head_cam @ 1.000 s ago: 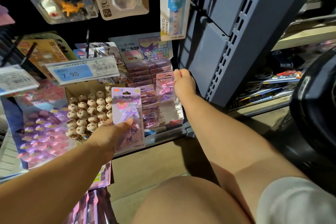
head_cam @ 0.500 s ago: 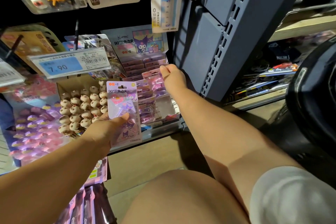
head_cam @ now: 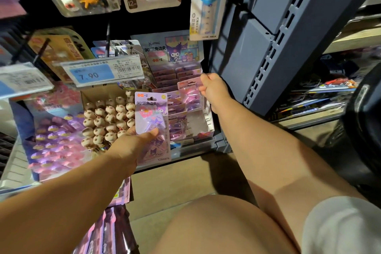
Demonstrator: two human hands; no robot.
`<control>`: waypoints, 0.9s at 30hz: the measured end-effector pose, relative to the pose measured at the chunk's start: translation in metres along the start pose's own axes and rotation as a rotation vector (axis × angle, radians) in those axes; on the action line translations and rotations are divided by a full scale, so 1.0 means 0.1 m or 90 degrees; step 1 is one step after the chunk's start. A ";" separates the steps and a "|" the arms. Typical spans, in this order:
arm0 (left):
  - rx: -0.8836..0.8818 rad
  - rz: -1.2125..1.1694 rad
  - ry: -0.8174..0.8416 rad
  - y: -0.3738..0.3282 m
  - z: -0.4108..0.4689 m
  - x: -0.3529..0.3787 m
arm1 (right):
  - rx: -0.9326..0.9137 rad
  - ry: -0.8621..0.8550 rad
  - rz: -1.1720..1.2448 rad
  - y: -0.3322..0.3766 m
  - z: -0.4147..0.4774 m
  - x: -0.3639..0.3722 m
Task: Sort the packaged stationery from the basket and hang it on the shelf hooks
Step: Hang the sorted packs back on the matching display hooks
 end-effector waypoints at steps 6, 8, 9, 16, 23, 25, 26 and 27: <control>0.011 0.000 0.009 -0.01 -0.01 0.02 | 0.011 0.003 0.060 -0.02 0.00 -0.02; 0.012 0.002 0.007 -0.01 -0.01 0.02 | 0.018 0.012 0.064 -0.03 -0.01 -0.02; 0.012 0.002 0.008 -0.01 -0.01 0.02 | 0.022 0.018 0.076 -0.04 -0.01 -0.01; 0.031 0.028 0.014 -0.03 -0.03 0.03 | -0.022 0.031 0.001 -0.04 -0.03 0.05; 0.036 0.027 0.011 -0.08 -0.02 -0.02 | -0.006 0.041 0.045 -0.01 0.03 0.02; 0.036 0.026 0.013 -0.08 -0.02 -0.03 | -0.008 0.047 0.053 -0.03 0.02 0.01; 0.036 0.026 0.013 -0.08 -0.01 -0.03 | -0.012 0.045 0.050 -0.03 0.02 0.00; 0.038 0.026 0.013 -0.08 -0.01 -0.04 | -0.018 0.043 0.045 -0.02 0.01 0.00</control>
Point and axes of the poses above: each hand's wrist, its own z-axis towards the middle knuckle, its own x-axis out of the palm, y = z × x, the point moved 3 cm from there along z, towards the middle knuckle, and after that the axes turned 12 degrees about -z, right-handed, at the moved point
